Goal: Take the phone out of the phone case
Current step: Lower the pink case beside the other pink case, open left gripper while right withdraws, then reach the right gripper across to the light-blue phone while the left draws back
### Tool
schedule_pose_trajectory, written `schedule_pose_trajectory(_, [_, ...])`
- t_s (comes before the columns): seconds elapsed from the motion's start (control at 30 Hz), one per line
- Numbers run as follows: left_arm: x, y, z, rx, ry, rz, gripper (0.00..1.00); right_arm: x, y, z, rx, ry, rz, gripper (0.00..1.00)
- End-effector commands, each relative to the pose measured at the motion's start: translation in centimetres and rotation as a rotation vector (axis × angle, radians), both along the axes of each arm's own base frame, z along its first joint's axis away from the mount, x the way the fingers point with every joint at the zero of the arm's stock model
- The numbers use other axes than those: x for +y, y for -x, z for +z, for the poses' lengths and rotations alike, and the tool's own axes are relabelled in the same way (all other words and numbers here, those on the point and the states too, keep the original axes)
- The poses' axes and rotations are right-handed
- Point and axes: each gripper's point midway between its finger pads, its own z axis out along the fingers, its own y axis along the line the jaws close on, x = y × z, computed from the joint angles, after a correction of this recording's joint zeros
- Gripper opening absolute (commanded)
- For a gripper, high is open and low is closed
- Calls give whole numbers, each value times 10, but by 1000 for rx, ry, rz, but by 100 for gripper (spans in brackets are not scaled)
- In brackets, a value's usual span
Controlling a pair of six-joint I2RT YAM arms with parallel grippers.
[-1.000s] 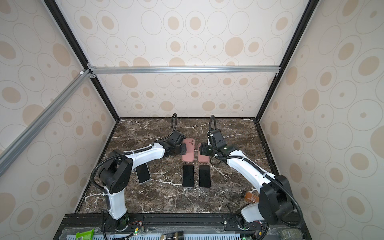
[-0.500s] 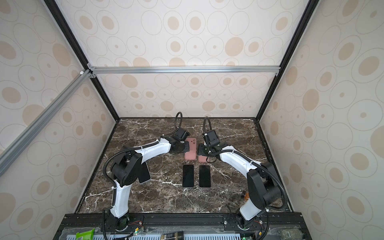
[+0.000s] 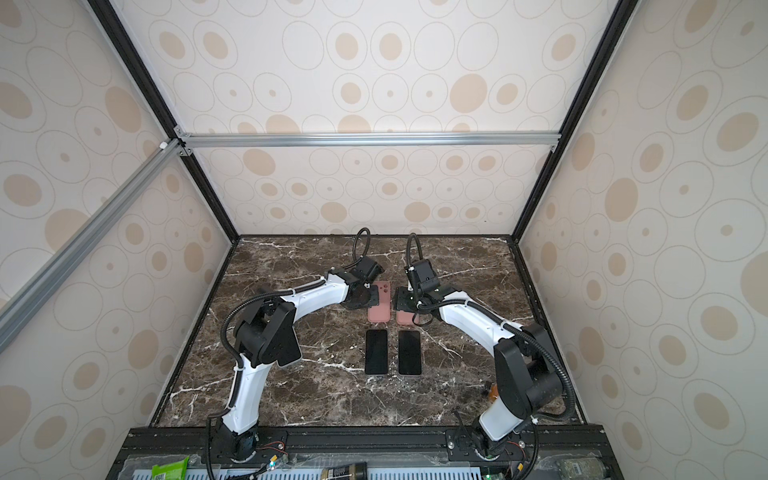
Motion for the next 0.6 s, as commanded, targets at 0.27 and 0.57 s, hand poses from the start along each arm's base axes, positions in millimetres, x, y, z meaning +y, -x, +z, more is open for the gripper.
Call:
schedule_pose_trajectory(0.27, [6,-12,23,-37,-3,32,22,-3,4,0,-3,27,7,59])
schedule_pose_trajectory(0.57, [31,3,112,-245,75,11,43,10,13,24,-152,30,78,64])
